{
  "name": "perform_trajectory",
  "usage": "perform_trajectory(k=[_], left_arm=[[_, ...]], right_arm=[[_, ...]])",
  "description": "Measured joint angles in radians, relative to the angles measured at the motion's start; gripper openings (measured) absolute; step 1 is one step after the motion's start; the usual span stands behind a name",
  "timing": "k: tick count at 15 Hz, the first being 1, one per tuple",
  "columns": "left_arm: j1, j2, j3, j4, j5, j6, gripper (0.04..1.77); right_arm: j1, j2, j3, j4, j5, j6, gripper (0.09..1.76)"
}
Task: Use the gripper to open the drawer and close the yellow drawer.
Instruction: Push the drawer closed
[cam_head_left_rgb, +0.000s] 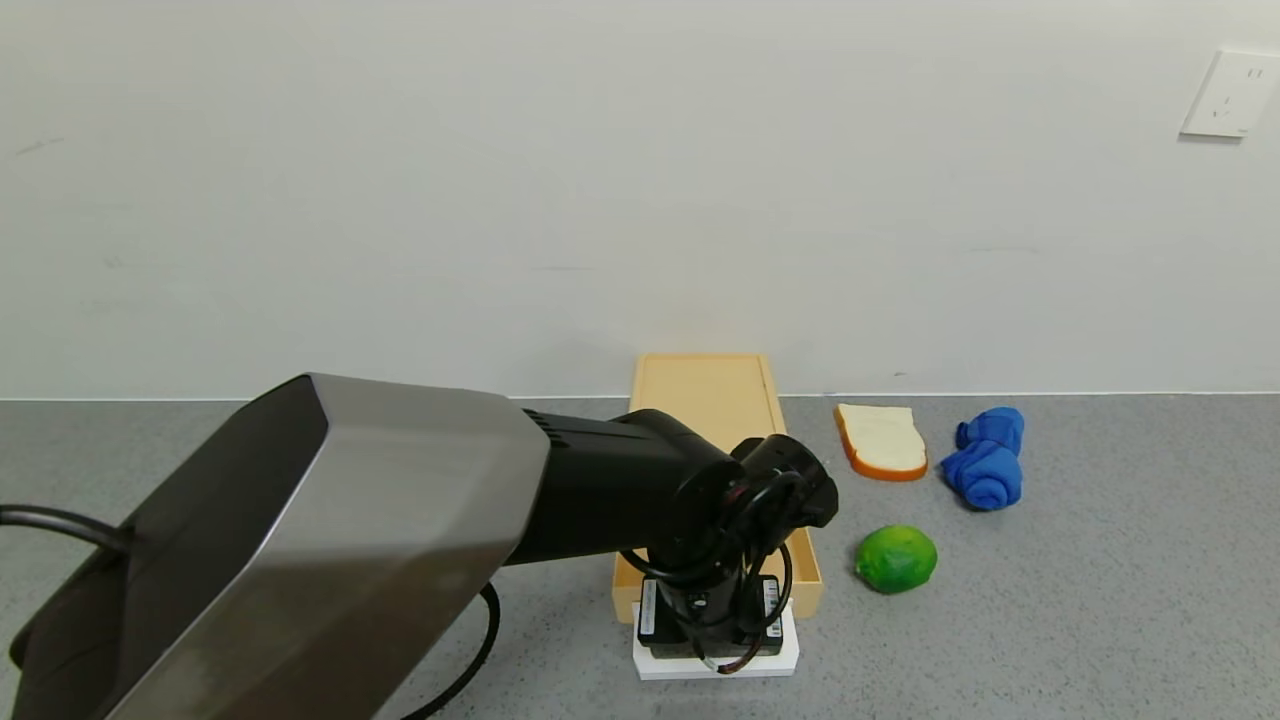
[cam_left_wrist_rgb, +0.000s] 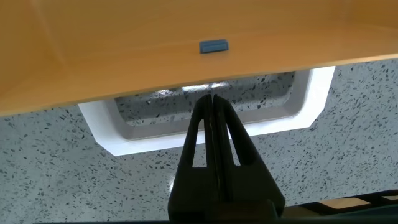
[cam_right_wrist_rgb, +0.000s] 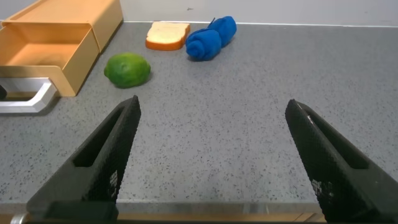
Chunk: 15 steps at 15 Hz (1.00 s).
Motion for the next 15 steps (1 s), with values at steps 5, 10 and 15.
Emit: perform_trajectory(k=[5, 10, 15], left_arm=[[-0.005, 0.004, -0.011, -0.005, 0.038, -0.007, 0.11], [-0.002, 0.015, -0.03, -0.009, 0.099, -0.005, 0.11], [0.012, 0.026, -0.064, -0.006, 0.106, 0.002, 0.11]], right_arm=[[0.0, 0.0, 0.0, 0.0, 0.0, 0.0, 1.71], [0.0, 0.0, 0.0, 0.0, 0.0, 0.0, 1.71], [0.0, 0.0, 0.0, 0.0, 0.0, 0.0, 1.71]])
